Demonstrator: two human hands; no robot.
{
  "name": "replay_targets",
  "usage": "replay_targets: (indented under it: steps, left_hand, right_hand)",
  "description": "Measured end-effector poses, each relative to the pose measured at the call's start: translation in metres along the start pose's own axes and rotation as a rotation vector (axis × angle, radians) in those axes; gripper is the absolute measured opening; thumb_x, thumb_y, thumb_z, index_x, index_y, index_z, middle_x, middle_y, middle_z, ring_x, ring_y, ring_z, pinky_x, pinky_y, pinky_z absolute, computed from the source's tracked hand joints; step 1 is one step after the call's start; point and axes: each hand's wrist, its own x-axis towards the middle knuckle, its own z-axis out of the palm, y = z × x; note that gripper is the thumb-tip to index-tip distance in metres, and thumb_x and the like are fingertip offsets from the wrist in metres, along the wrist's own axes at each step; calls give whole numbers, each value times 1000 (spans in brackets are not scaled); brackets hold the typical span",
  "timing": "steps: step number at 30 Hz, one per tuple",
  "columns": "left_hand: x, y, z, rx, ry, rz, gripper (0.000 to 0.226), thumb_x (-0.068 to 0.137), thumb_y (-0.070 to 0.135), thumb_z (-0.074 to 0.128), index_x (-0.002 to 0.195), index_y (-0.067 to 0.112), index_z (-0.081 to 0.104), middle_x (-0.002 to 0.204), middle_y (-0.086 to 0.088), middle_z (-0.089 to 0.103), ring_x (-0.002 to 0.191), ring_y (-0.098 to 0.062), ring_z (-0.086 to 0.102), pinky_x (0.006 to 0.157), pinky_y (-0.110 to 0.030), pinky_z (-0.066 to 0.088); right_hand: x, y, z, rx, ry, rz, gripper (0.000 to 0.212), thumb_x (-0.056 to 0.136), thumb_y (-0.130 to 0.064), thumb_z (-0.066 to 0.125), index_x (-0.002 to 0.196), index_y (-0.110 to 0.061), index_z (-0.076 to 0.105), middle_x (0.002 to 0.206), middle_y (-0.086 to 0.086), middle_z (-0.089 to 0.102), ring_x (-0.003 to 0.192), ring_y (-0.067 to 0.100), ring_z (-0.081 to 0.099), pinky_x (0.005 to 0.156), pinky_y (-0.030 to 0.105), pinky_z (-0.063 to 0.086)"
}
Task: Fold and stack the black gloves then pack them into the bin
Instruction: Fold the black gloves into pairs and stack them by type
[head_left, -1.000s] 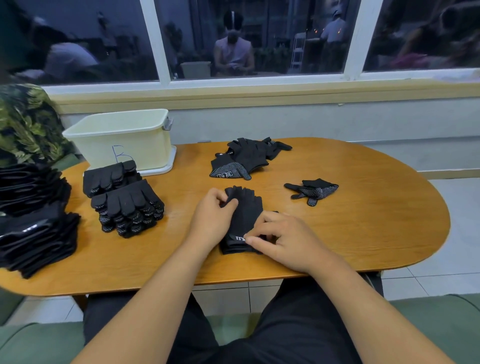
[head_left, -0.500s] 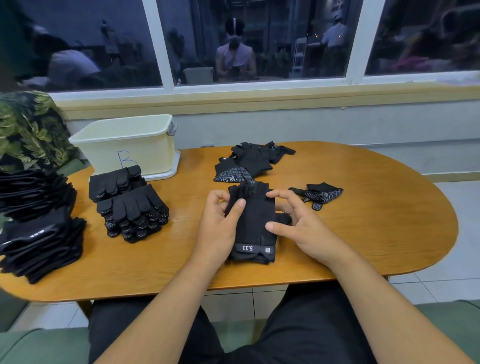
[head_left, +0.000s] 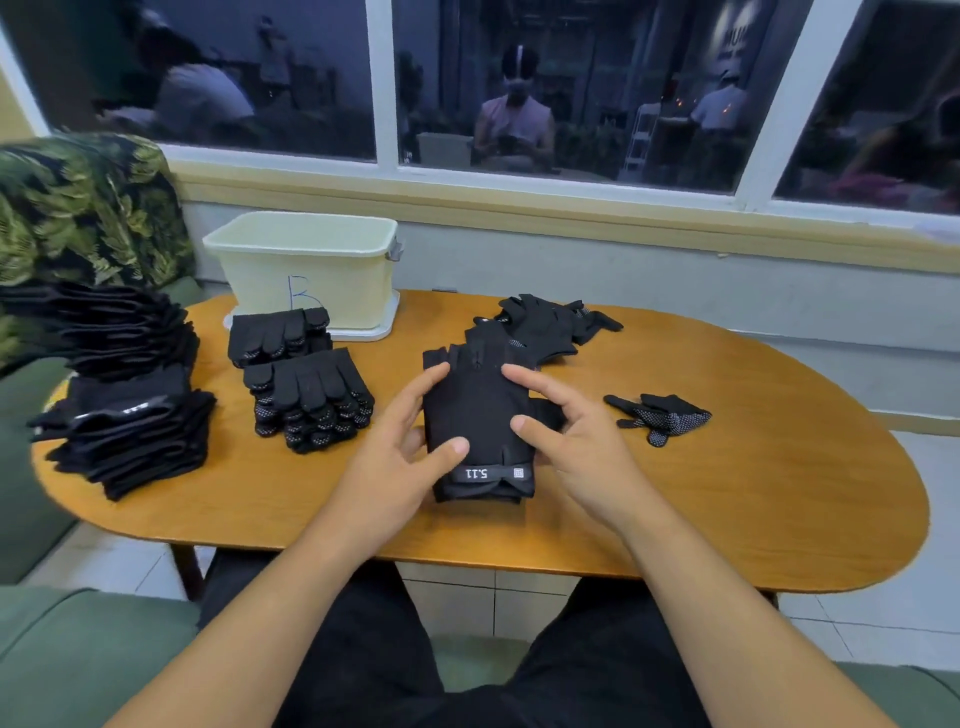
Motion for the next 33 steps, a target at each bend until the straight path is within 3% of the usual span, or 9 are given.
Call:
replay_targets:
  steps: [4, 8, 12, 14, 17, 19, 23, 27, 33]
  left_hand:
    - [-12, 26, -46, 24, 80, 33, 86, 94, -5, 75, 159, 41, 41, 152, 23, 56, 142, -4, 53, 107, -25, 53]
    - [-27, 52, -99, 59, 156, 69, 90, 93, -5, 75, 163, 37, 35, 158, 21, 51, 143, -1, 51, 106, -21, 51]
    - [-39, 69, -159, 155, 267, 52, 93, 91, 5, 80, 165, 37, 33, 162, 19, 46, 146, 0, 47, 120, -34, 44]
    - [-42, 74, -188, 206, 336, 22, 93, 92, 5, 80, 165, 39, 33, 160, 20, 47, 143, 1, 51, 119, -37, 44]
    - [-40, 82, -233, 200, 434, -46, 90, 93, 6, 79, 166, 34, 33, 154, 18, 55, 130, 2, 62, 103, -35, 58]
    - [-33, 87, -256, 146, 473, -132, 88, 95, 5, 76, 168, 26, 31, 146, 12, 63, 112, -3, 73, 74, -32, 65]
    - [-13, 88, -286, 131, 528, -243, 79, 98, 4, 72, 166, 14, 32, 125, 16, 67, 80, -7, 75, 50, -21, 54]
    - [-3, 74, -304, 178, 547, -332, 73, 97, 4, 73, 161, 9, 39, 112, 18, 65, 90, -21, 65, 49, -21, 51]
    - [-8, 52, -316, 219, 554, -475, 83, 94, 10, 79, 164, 10, 35, 135, -4, 64, 72, -23, 62, 54, -25, 56]
  right_hand:
    - [21, -33, 43, 64, -123, -16, 57, 100, 0, 72, 148, -29, 62, 133, -13, 73, 121, 17, 72, 90, 42, 64]
    - [46, -48, 96, 108, -266, -28, 73, 90, 2, 82, 152, -29, 59, 142, -6, 69, 130, 14, 67, 105, 35, 57]
    - [80, -56, 160, 128, -377, -7, 71, 93, 3, 79, 153, -29, 58, 140, -8, 69, 126, 14, 69, 99, 33, 60]
    - [98, -58, 191, 112, -412, 8, 68, 94, 0, 78, 152, -31, 59, 140, -8, 69, 123, 14, 71, 95, 33, 60]
    - [128, -61, 240, 153, -427, 96, 63, 96, 3, 74, 151, -23, 59, 130, 3, 74, 108, 18, 76, 81, 26, 60]
    - [149, -61, 270, 167, -413, 170, 59, 97, 5, 71, 151, -17, 60, 124, 7, 73, 95, 17, 75, 71, 23, 59]
    - [185, -49, 314, 87, -401, 287, 51, 96, -2, 71, 144, -17, 64, 137, 12, 68, 107, 23, 72, 68, 25, 58]
    - [197, -40, 333, 26, -384, 360, 42, 97, 0, 68, 137, -13, 65, 132, 13, 68, 99, 22, 73, 65, 24, 58]
    - [195, -28, 341, -70, -390, 420, 47, 94, 2, 69, 139, -10, 63, 110, 12, 73, 89, 22, 71, 72, 29, 61]
